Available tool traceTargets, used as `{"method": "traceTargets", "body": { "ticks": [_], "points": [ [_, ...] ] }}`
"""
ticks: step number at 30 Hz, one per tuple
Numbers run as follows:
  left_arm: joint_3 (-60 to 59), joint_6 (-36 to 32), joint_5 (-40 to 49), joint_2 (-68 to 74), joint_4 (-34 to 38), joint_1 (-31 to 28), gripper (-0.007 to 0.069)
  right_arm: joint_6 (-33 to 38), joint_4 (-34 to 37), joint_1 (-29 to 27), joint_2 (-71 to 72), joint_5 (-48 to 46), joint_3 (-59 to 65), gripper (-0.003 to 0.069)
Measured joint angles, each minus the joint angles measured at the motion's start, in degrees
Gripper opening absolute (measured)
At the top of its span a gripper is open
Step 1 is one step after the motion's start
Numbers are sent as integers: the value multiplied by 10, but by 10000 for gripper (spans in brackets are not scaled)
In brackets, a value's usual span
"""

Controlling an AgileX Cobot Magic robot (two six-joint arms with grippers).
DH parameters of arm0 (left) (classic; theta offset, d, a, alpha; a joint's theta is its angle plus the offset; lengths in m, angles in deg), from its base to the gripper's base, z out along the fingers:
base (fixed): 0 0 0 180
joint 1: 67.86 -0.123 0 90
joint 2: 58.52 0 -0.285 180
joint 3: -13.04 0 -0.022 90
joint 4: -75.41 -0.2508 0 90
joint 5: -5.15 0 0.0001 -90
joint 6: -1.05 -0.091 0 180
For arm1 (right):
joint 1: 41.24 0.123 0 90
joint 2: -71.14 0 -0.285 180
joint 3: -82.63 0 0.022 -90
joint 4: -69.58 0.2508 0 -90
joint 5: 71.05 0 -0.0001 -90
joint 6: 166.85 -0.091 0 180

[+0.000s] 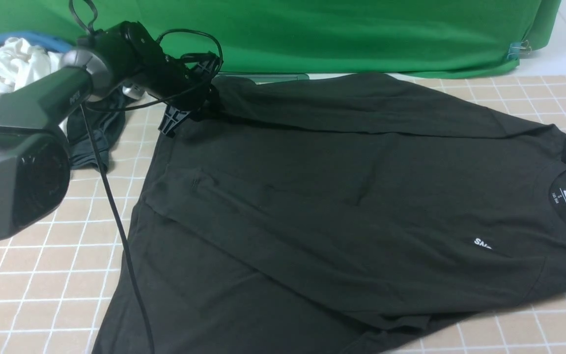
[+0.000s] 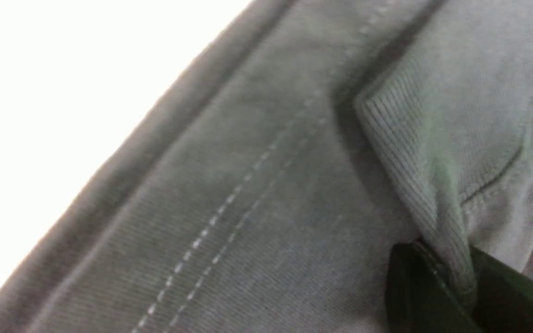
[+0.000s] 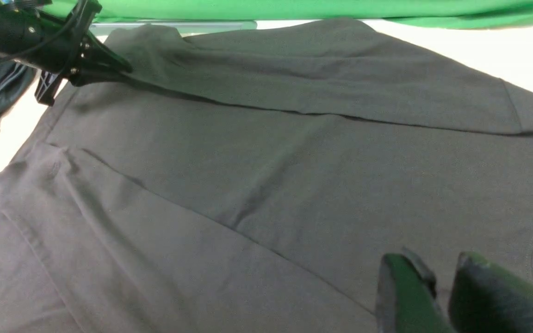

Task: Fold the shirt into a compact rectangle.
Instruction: 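Grab the top left corner of the dark shirt with the left gripper, then fold the left side of the dark shirt inward over its body with the left gripper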

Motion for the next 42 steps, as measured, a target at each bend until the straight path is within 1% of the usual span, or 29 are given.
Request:
{"method": "traceTargets", "body": {
  "ticks": [2, 5, 10, 12, 13, 16, 18, 19, 20, 22, 25, 28, 30, 33, 36, 38, 39, 42],
  "points": [
    [1, -5, 3, -1, -2, 0, 20, 0, 0, 0, 0, 0, 0, 178],
    [1, -9, 16, -10, -19, 0, 15, 0, 0, 0, 0, 0, 0, 178],
    [-4, -10, 110, -54, -62, 9, 15, 0, 0, 0, 0, 9, 0, 178],
    [-4, -7, 132, -82, -97, 22, 15, 0, 0, 0, 0, 10, 0, 179],
    [-4, 3, 146, -103, -128, 33, 15, 0, 0, 0, 0, 10, 0, 180],
    [-4, 8, 176, -137, -152, 52, 15, 0, 0, 0, 0, 10, 0, 183],
    [-4, 7, 226, -164, -171, 65, 15, 0, 0, 0, 0, 11, 0, 185],
    [-4, 7, 233, -169, -180, 68, 15, 0, 0, 0, -1, 13, 0, 185],
    [-4, 10, 256, -182, -207, 77, 16, 0, 0, 0, -2, 13, 0, 186],
    [-10, 13, 268, -195, -240, 88, 17, 0, 0, 0, -5, 12, 0, 188],
    [-40, 9, 271, -218, -252, 100, 17, 0, 0, 0, -8, 9, 0, 189],
    [-102, 7, 271, -252, -256, 124, 17, 0, 0, 0, -10, 9, 0, 193],
    [-153, 6, 271, -275, -256, 137, 17, 0, -1, 0, -12, 8, 0, 197],
    [-254, 20, 265, -315, -294, 158, 17, 0, -9, 2, -12, 8, 0, 199],
    [-358, 46, 221, -358, -313, 161, 17, 0, -13, 2, -12, 8, 0, 201],
    [-398, 54, 197, -372, -318, 161, 17, 0, -13, 2, -12, 8, 0, 202],
    [-441, 63, 172, -383, -323, 160, 18, 0, -13, 2, -12, 8, 0, 203],
    [-513, 77, 92, -388, -328, 160, 17, 0, -13, 2, -12, 8, 0, 207]
  ]
}}
